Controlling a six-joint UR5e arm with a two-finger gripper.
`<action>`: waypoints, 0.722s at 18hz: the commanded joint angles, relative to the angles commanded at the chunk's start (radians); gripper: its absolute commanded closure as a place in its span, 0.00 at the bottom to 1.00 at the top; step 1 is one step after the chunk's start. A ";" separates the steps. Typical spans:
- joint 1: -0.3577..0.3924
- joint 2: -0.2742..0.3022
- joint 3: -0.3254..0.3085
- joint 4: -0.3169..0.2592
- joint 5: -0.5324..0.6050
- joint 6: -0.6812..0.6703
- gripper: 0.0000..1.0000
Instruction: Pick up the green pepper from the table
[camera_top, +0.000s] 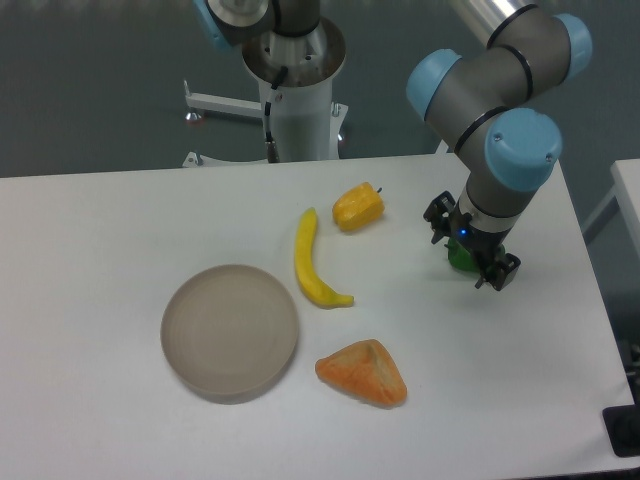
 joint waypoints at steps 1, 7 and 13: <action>0.000 0.002 0.000 0.000 -0.002 0.008 0.00; 0.009 0.009 -0.009 0.008 0.000 0.055 0.00; 0.054 0.032 -0.075 0.031 -0.002 0.461 0.00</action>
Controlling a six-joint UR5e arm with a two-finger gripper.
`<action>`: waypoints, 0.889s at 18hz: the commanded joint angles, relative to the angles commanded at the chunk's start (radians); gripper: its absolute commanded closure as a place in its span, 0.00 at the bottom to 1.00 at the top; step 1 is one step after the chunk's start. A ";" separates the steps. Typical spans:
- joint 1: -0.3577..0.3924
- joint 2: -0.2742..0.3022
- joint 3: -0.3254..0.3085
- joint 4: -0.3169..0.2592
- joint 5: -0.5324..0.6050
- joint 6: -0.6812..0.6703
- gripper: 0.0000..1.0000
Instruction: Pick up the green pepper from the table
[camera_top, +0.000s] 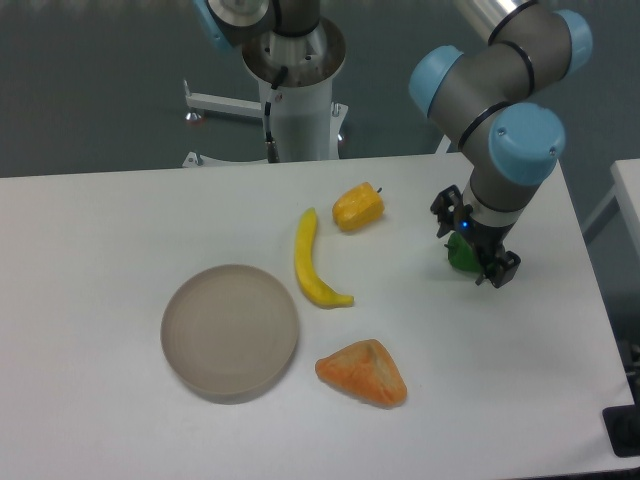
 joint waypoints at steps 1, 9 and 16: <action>0.012 -0.002 -0.006 0.000 -0.002 0.065 0.00; 0.132 -0.006 -0.109 0.017 -0.089 0.232 0.00; 0.118 -0.009 -0.279 0.265 -0.087 0.279 0.00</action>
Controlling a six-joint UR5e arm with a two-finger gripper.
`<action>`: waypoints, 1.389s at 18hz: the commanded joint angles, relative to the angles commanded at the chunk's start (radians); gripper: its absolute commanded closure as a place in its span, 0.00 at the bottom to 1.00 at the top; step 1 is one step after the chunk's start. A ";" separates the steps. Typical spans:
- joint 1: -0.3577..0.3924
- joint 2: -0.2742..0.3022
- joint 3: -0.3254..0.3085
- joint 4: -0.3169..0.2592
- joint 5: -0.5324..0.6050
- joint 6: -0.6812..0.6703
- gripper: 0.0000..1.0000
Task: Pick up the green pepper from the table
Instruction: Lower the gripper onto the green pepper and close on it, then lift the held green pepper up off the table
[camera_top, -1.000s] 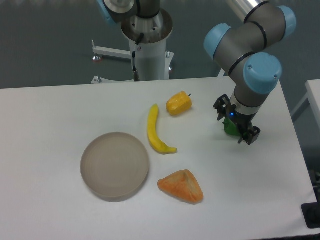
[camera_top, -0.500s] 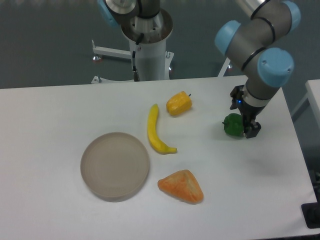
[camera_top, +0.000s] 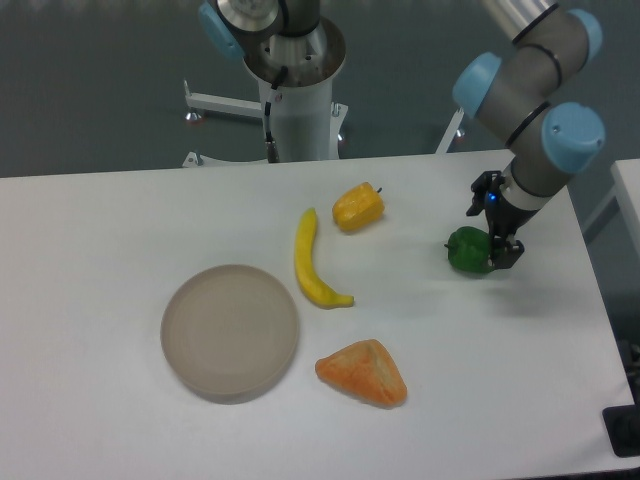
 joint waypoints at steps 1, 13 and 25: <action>0.000 0.000 -0.012 0.009 0.000 0.005 0.00; -0.116 -0.006 0.105 -0.039 0.012 -0.512 0.76; -0.213 -0.035 0.376 -0.182 0.104 -0.851 0.79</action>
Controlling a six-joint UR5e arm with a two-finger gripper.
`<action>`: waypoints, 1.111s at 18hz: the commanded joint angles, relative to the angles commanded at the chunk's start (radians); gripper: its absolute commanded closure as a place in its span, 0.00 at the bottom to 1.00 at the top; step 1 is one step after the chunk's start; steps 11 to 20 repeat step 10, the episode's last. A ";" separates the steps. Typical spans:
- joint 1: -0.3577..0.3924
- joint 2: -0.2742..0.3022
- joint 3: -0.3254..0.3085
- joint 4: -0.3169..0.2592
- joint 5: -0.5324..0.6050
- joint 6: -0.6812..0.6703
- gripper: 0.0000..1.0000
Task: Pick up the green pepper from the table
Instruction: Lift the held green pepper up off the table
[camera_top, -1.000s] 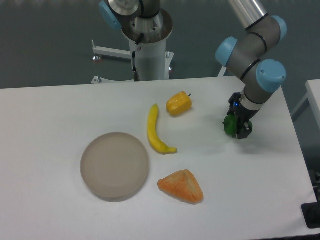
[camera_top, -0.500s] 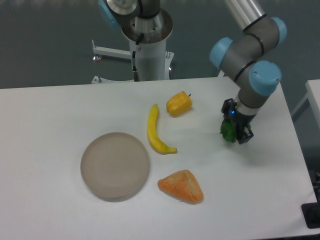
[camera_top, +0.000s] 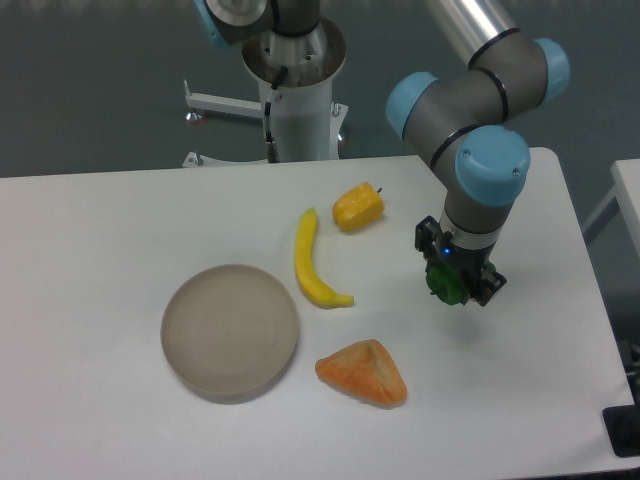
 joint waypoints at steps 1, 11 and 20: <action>0.002 0.002 0.000 0.002 -0.008 0.003 0.79; 0.008 0.000 0.000 0.002 -0.028 0.040 0.80; 0.008 0.000 0.000 0.002 -0.028 0.040 0.80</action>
